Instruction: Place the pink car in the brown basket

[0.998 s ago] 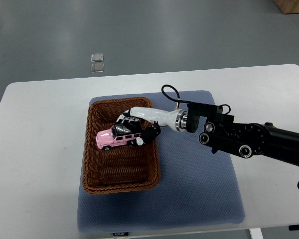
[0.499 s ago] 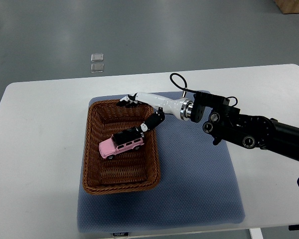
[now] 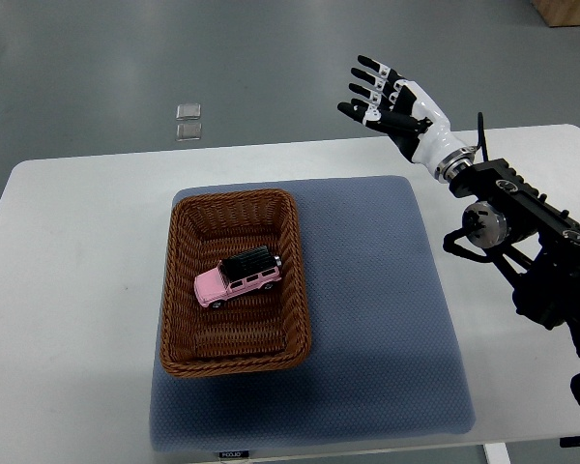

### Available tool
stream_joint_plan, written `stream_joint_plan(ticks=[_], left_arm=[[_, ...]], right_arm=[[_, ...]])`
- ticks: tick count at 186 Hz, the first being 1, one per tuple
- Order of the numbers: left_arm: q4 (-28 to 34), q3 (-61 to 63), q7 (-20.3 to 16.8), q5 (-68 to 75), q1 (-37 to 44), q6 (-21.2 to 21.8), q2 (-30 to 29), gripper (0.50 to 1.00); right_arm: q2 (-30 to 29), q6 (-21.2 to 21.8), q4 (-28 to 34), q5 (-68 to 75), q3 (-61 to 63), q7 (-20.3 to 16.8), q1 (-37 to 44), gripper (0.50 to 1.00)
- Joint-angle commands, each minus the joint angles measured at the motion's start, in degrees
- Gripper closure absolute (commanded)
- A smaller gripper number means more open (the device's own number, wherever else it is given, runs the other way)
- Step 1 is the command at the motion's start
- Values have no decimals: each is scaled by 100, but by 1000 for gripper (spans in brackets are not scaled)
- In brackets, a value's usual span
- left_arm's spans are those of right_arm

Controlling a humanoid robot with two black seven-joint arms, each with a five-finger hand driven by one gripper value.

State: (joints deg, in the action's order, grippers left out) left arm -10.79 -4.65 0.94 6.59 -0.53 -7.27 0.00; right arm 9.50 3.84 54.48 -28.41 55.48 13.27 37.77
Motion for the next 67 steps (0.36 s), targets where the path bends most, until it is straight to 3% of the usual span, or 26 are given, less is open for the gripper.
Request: stream_joint_plan(ticks=[1, 30, 67], left_arm=[[-2, 8, -6, 0, 0, -2, 0, 500], [7, 8, 3, 0, 0, -2, 0, 500], [7, 8, 3, 0, 0, 7, 0, 500]], right_arm=[[-9, 3, 2, 907, 121, 26, -235, 589], [-1, 12, -34, 1935, 147, 316, -445, 589], [-9, 3, -78, 2085, 147, 413, -507, 589]])
